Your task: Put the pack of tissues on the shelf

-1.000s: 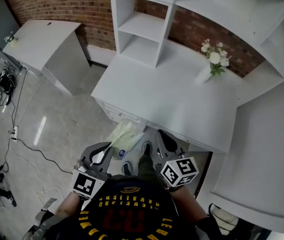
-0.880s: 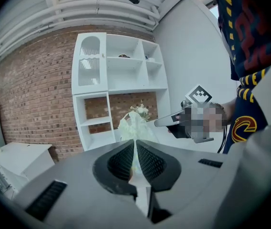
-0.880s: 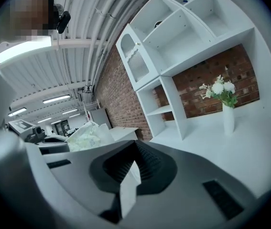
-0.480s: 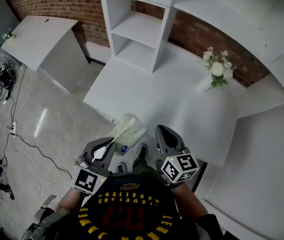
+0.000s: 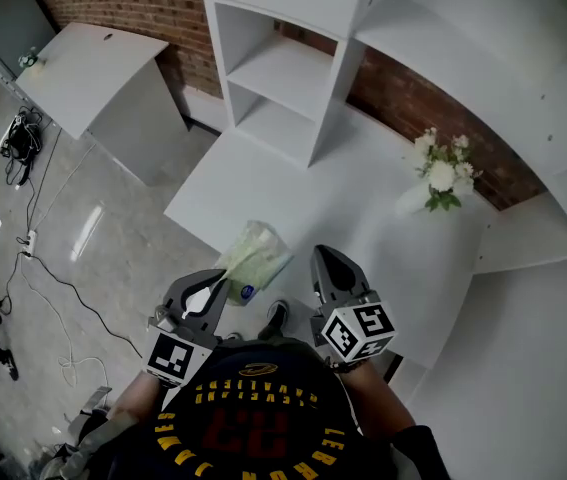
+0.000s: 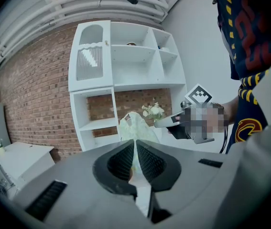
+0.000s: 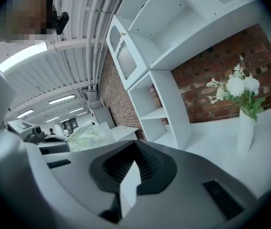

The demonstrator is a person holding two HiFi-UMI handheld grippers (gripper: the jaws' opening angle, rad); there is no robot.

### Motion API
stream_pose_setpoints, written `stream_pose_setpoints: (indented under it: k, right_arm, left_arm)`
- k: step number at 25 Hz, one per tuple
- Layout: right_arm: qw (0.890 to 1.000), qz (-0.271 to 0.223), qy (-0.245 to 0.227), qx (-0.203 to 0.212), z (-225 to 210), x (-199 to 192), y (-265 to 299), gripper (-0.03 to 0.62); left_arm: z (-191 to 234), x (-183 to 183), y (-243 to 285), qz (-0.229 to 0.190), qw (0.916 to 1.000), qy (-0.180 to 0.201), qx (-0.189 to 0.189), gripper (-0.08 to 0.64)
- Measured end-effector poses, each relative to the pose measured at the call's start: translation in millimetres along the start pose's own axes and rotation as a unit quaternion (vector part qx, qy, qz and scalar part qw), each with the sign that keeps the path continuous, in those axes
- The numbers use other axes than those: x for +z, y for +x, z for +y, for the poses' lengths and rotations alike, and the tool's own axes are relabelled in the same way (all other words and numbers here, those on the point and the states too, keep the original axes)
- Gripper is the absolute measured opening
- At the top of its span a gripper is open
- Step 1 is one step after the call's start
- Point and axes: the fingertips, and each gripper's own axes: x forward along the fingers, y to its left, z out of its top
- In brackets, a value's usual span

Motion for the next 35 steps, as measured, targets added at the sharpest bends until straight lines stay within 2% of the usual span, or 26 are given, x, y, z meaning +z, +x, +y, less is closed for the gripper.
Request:
stream_pose_setpoints:
  k: [6,10,18,26,35]
  right_arm:
    - [1.0,-0.001,-0.012,0.028,-8.5,16.7,12.9,0.008]
    - [0.999,0.005,-0.016,0.045,-11.8,18.7,17.0,0.008]
    - [0.998,0.02,-0.006,0.065,-14.1,9.4,28.3,0.006]
    - [0.999,0.019,0.001,0.048,-24.7,12.9,42.8,0.006]
    - [0.999,0.028,0.003,0.021,-31.8,14.0,68.9,0.007]
  left_arm:
    - [13.1,8.4,10.2,0.001,0.9993,-0.002,0.039,0.006]
    - [18.4,10.9,17.1,-0.005,0.9983,0.02,0.055,0.006]
    - [27.1,8.5,25.0,0.017,0.9971,0.002,0.074,0.006]
    - [46.8,4.7,41.2,0.024,0.9976,0.017,0.063,0.006]
    - [83.4,-7.6,61.0,0.024,0.9984,0.012,0.049,0.006]
